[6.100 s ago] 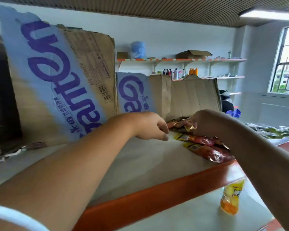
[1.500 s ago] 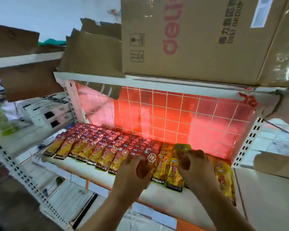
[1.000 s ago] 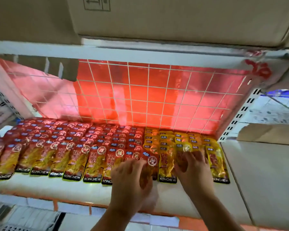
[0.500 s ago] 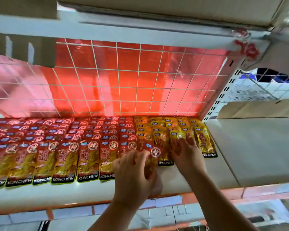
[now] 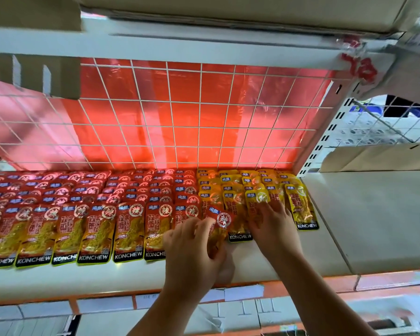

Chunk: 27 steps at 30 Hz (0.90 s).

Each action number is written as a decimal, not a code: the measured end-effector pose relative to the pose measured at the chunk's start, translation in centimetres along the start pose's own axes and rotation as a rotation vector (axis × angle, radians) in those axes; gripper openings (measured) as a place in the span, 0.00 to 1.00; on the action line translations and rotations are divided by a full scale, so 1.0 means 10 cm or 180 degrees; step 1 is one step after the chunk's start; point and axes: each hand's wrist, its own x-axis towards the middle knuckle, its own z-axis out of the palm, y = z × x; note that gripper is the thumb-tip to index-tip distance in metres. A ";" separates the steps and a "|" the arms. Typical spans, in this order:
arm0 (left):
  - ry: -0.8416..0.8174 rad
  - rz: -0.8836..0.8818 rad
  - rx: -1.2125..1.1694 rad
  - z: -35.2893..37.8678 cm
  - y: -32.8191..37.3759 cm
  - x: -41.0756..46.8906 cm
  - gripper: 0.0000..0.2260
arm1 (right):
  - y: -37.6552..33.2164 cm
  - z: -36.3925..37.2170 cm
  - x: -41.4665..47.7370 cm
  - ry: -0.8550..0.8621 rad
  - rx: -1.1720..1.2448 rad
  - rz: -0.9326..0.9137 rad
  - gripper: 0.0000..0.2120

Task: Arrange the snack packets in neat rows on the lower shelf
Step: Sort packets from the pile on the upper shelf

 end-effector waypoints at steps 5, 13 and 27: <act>0.0013 -0.0104 -0.0011 0.02 0.00 0.00 0.23 | 0.03 -0.07 0.00 -0.0056 0.0011 -0.0013 0.19; 0.0183 -0.0575 -0.0226 -0.03 0.03 0.03 0.24 | -0.24 -0.14 0.00 -0.0040 0.0064 -0.0473 0.18; 0.0778 -0.1133 0.0312 -0.81 -0.84 -0.19 0.22 | -1.25 0.15 -0.02 -0.0361 0.0522 -0.1403 0.14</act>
